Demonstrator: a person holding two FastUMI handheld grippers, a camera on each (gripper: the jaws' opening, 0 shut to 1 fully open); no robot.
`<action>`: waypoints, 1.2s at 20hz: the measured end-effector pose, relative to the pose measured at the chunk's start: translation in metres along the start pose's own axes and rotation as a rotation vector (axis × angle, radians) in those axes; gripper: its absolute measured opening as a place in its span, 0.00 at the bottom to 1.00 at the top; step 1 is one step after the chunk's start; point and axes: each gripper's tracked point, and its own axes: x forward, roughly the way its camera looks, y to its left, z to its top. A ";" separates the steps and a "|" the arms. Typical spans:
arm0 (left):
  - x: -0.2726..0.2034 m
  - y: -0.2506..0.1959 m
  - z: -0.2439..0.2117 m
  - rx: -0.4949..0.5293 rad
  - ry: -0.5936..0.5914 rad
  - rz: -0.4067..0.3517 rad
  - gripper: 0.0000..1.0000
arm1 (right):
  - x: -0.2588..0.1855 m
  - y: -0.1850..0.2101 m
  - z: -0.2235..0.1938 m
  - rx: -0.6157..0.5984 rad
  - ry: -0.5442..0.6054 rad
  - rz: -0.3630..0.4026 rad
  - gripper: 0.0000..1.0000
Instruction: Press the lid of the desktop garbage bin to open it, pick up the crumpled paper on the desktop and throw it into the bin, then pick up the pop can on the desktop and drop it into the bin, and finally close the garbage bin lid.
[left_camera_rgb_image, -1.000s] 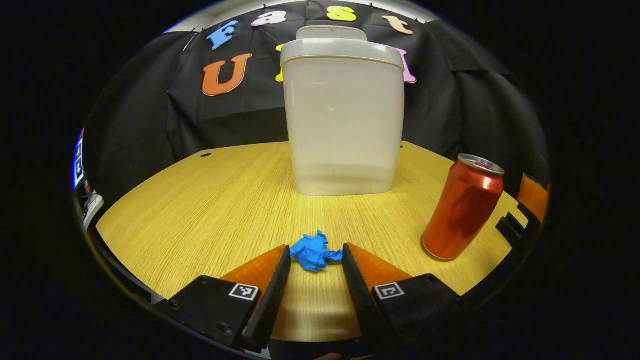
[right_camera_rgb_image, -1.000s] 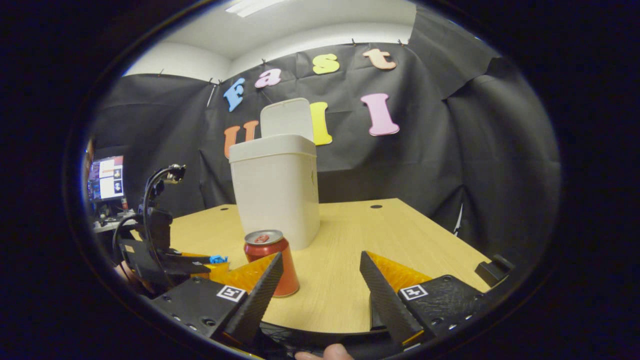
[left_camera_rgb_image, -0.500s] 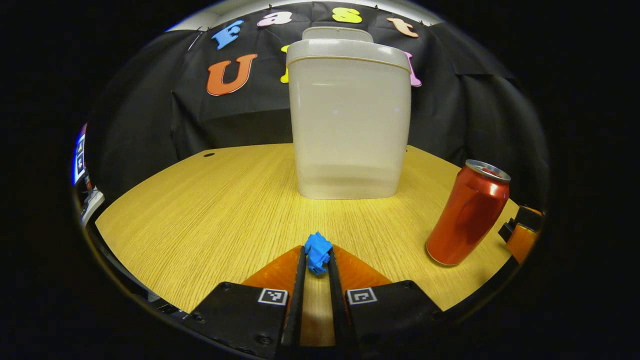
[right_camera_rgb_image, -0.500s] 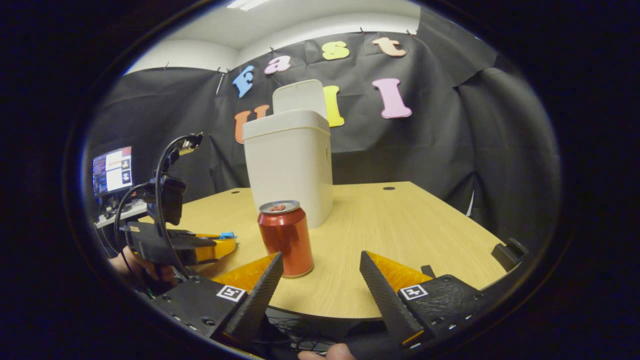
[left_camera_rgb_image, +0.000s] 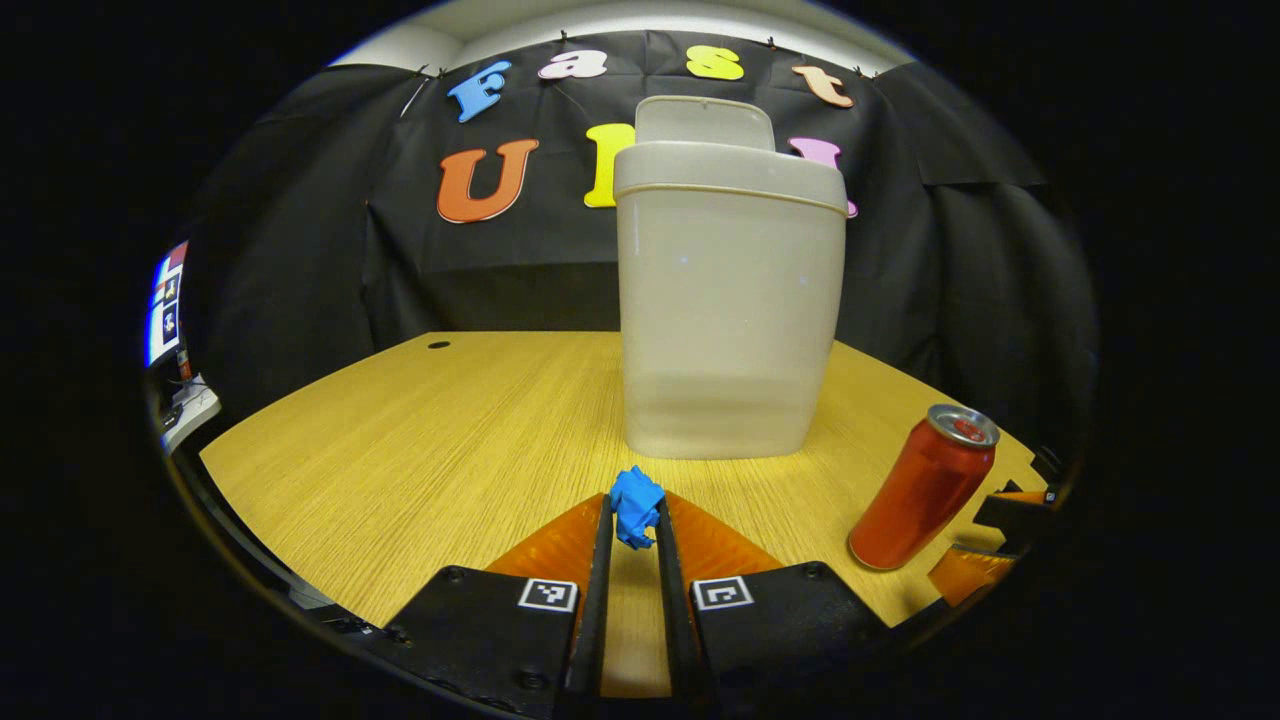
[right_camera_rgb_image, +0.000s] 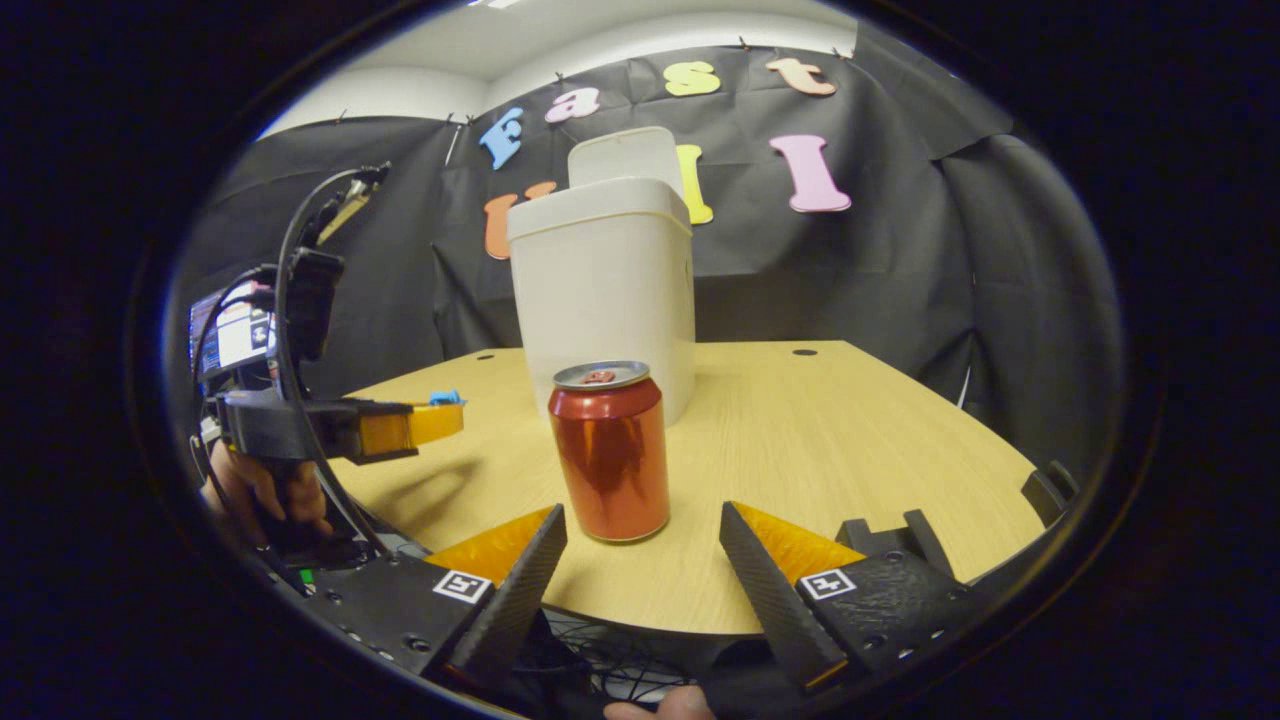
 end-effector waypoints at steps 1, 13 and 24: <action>-0.002 0.002 0.006 -0.003 -0.016 0.003 0.28 | 0.003 0.001 0.000 -0.005 0.001 -0.008 0.96; -0.017 0.020 0.054 -0.010 -0.138 0.006 0.28 | 0.045 0.012 -0.009 -0.025 0.079 -0.044 0.96; -0.014 0.024 0.108 0.022 -0.249 0.036 0.28 | 0.063 0.016 0.001 -0.022 0.084 -0.044 0.96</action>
